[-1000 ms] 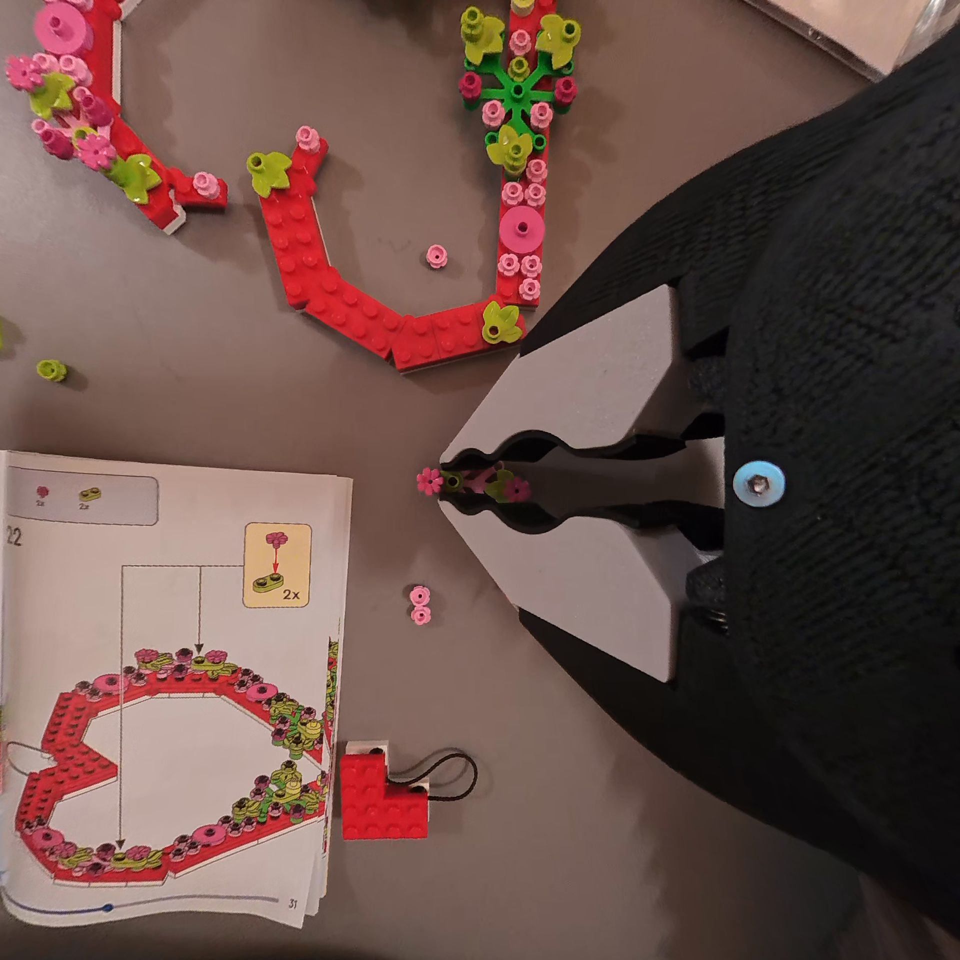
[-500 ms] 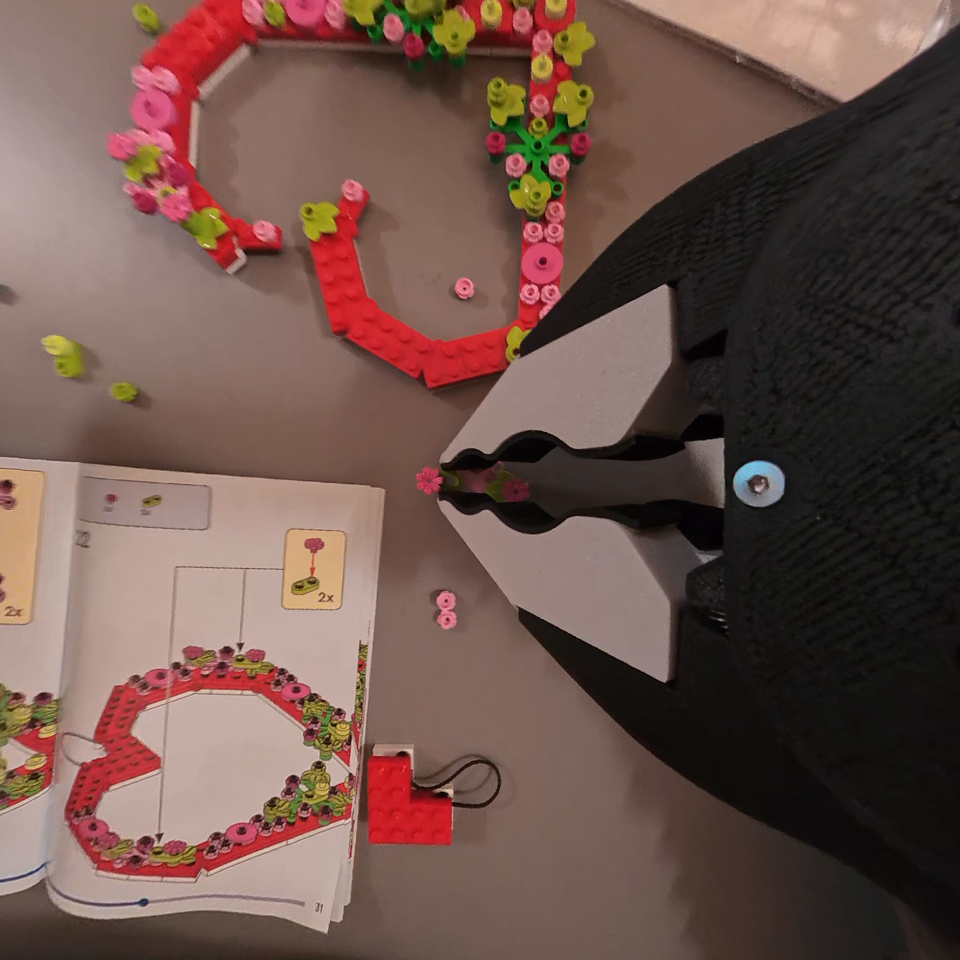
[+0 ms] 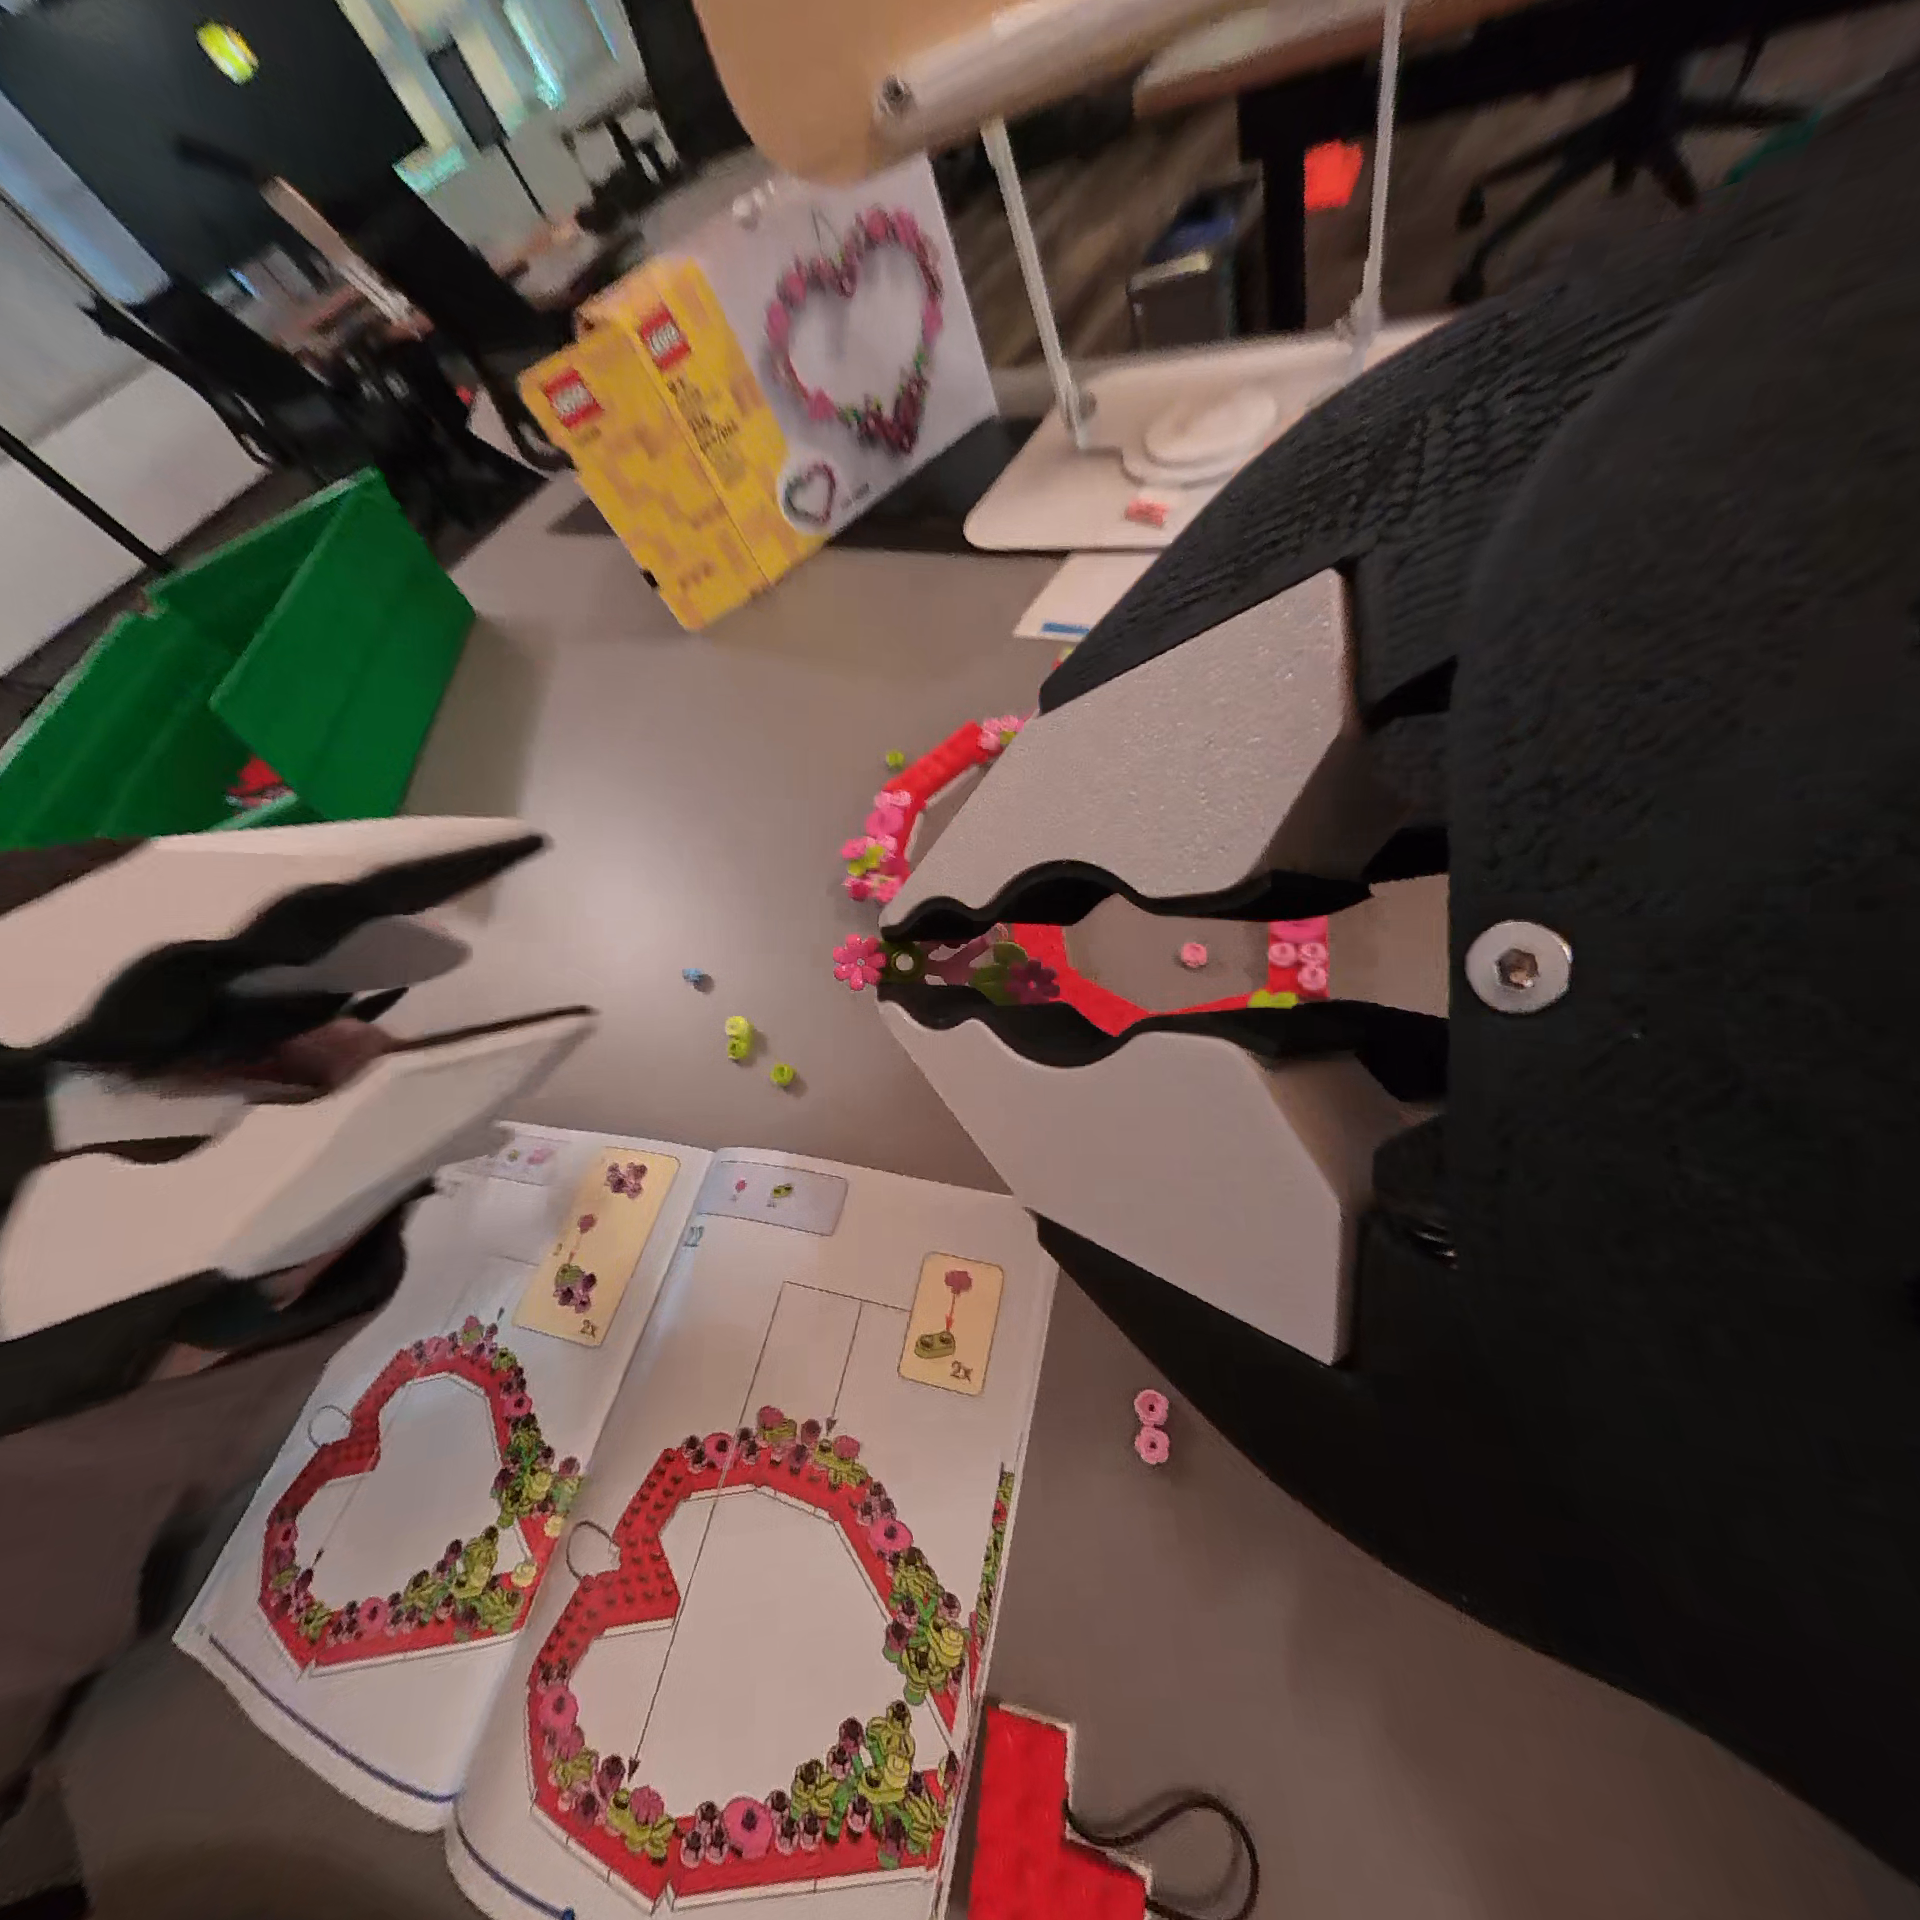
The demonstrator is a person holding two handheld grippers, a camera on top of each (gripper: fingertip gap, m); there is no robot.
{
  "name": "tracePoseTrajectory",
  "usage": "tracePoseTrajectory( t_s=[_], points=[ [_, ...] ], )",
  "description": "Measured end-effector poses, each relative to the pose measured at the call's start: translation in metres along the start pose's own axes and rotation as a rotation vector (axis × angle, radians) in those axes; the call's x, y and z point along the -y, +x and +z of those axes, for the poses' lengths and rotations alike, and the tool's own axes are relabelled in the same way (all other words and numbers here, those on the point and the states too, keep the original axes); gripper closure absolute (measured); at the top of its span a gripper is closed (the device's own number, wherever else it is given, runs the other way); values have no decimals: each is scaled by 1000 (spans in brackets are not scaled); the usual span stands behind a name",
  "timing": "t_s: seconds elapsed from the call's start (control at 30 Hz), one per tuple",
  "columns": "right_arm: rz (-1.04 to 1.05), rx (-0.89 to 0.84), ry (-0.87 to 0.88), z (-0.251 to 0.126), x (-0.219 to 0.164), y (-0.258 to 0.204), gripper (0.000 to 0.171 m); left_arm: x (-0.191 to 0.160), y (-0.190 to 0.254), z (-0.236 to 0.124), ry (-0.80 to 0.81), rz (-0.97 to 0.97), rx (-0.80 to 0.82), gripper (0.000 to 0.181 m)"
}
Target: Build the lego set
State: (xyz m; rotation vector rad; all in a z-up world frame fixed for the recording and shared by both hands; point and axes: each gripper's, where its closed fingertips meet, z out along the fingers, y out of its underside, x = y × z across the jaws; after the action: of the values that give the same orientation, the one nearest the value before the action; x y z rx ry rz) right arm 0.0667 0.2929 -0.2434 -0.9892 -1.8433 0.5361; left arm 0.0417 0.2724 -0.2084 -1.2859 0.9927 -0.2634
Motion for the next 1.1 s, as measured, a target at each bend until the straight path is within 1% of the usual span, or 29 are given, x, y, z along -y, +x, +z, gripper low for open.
tracePoseTrajectory(
  t_s=[0.03, 0.1, 0.2, 0.3, 0.37, 0.4, 0.43, 0.53, 0.57, 0.63, 0.73, 0.83, 0.87, 1.0, 1.1],
  points=[
    [-24, -11, 26, -1, 7, 0, 165, -1, 4, 2, -10, 16, -5, 153],
    [-38, -10, 93, -4, 21, -3, 165, 3, 14, 4, 31, -41, -43, 157],
    [-96, -52, 213, -11, 40, -2, 166, 5, 19, 4, 98, -287, -118, 161],
    [-215, -109, 221, -14, 45, -3, 166, 7, 17, 1, 152, -507, -191, 154],
    [-279, -121, 220, -13, 49, -7, 166, 11, 18, -2, 198, -560, -230, 152],
    [-278, -110, 216, -11, 49, -9, 166, 12, 18, -3, 207, -542, -229, 150],
    [-250, -93, 205, -8, 49, -10, 166, 11, 18, -3, 208, -473, -203, 150],
    [-68, 23, 201, -2, 47, -17, 166, 8, 21, -5, 202, -137, -73, 162],
    [5, 58, 205, 0, 47, -17, 166, 8, 22, -6, 204, -78, -46, 166],
    [113, 136, 238, 1, 48, -22, 166, 10, 25, -6, 215, -71, -41, 168],
    [203, 205, 275, 3, 48, -26, 166, 8, 27, -4, 216, -143, -73, 166],
    [241, 238, 274, 6, 46, -29, 165, 5, 32, -2, 202, -166, -116, 166],
    [250, 244, 269, 7, 44, -29, 165, 3, 34, -2, 194, -153, -122, 170],
    [277, 275, 242, 10, 36, -32, 165, -5, 36, 1, 148, -114, -122, 174],
    [273, 280, 189, 13, 29, -34, 165, -12, 37, 3, 111, -128, -140, 173]
  ],
)
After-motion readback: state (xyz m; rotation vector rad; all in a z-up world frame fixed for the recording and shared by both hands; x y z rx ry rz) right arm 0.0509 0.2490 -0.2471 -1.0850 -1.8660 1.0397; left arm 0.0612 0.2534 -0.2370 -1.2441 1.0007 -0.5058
